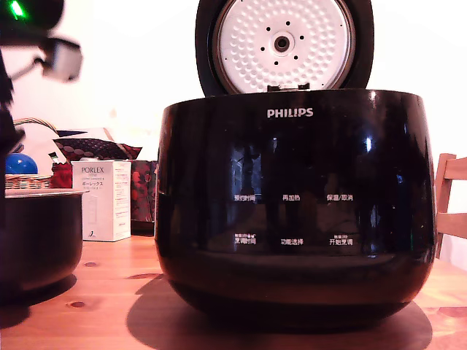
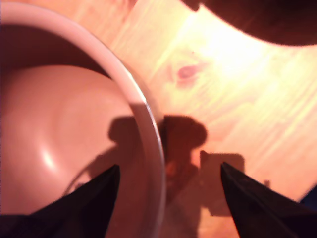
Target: Pick up the metallic pot next to the rice cooker
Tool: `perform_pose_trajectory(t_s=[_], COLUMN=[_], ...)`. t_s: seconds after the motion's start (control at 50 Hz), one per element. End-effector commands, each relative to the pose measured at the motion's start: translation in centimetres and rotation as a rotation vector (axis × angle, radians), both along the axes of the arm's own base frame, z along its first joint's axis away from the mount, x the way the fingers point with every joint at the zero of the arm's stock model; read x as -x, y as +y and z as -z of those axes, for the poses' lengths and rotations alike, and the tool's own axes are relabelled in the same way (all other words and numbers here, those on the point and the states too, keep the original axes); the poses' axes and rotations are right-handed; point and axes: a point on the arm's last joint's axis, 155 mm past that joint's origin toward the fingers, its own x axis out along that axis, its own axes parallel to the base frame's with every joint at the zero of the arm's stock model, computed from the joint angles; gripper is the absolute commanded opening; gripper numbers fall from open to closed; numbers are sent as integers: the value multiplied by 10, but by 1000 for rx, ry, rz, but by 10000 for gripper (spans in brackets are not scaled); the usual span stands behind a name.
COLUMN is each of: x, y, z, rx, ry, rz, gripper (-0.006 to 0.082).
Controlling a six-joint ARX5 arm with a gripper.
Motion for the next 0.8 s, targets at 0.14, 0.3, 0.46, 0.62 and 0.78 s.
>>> perform_pose_trajectory(t_s=[0.14,0.3,0.46,0.62,0.78], x=[-3,-2,1,3,4], y=[1,1,3,4,4], z=[5,5,6,7,7], rx=[-11,-15,-20,-26,-27], ry=[18,20,31,43,45], rz=[9,16,16,16,17], gripper=[529,343,179,66,-24])
